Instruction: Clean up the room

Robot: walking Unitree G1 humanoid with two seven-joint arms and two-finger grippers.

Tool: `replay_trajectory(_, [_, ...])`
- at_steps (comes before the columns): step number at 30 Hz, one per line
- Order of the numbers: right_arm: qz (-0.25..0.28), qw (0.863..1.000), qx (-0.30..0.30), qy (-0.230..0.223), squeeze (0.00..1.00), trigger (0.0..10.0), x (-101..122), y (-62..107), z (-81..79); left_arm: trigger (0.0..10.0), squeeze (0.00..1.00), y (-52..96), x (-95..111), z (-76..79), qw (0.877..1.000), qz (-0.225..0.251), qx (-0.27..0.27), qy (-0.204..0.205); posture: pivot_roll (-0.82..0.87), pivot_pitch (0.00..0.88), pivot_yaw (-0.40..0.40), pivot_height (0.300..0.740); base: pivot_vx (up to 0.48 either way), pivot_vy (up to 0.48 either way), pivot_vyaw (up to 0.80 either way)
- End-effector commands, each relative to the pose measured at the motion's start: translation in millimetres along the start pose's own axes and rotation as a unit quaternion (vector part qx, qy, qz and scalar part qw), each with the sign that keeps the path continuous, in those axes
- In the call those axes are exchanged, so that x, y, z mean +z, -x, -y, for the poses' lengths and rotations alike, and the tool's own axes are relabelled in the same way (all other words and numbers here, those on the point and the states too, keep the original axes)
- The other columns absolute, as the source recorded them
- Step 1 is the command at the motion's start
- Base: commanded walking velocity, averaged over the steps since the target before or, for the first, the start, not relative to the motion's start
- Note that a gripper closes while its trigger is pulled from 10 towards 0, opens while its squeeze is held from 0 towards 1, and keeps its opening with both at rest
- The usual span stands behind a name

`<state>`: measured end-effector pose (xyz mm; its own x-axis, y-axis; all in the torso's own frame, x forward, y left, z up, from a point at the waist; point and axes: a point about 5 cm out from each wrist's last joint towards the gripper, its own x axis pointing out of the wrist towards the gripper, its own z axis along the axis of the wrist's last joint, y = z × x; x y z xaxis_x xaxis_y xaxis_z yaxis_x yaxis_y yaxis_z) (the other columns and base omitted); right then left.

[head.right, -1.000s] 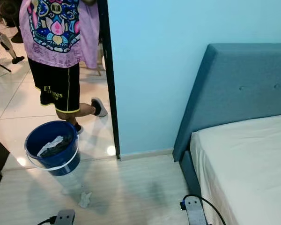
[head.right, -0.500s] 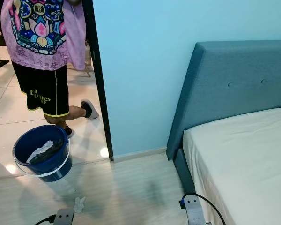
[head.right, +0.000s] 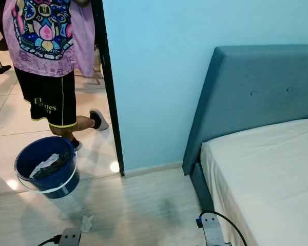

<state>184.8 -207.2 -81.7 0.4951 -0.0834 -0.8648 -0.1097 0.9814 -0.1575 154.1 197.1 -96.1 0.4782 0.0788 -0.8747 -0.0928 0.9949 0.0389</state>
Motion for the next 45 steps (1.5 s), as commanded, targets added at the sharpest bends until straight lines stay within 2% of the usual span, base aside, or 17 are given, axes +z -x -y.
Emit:
replay_trajectory(1, [-0.004,1.000,0.003,0.013,0.00,10.0,-4.0,0.4,-0.1,10.0,0.00,1.0,-9.5,0.4,1.000,-0.018,0.001,-0.005,-0.12,0.072,-0.089,0.728,0.000,0.000,0.00])
replay_trajectory(14, [-0.009,1.000,0.006,0.010,0.00,10.0,-5.8,0.5,-0.5,10.0,0.00,1.1,-11.4,1.1,1.000,-0.024,0.001,0.004,-0.12,0.072,-0.089,0.728,0.000,0.000,-0.69])
replay_trajectory(21, [-0.010,1.000,0.006,0.011,0.00,10.0,-6.0,0.5,-0.3,10.0,0.00,1.1,-12.0,1.6,1.000,-0.028,-0.002,0.001,-0.12,0.072,-0.089,0.728,-0.448,0.000,-0.77])
replay_trajectory(45, [-0.014,1.000,0.005,0.012,0.00,10.0,-7.6,0.7,0.4,10.0,0.00,0.7,-7.8,1.5,1.000,-0.015,-0.001,-0.018,-0.13,0.060,-0.087,0.728,0.000,0.000,-0.77])
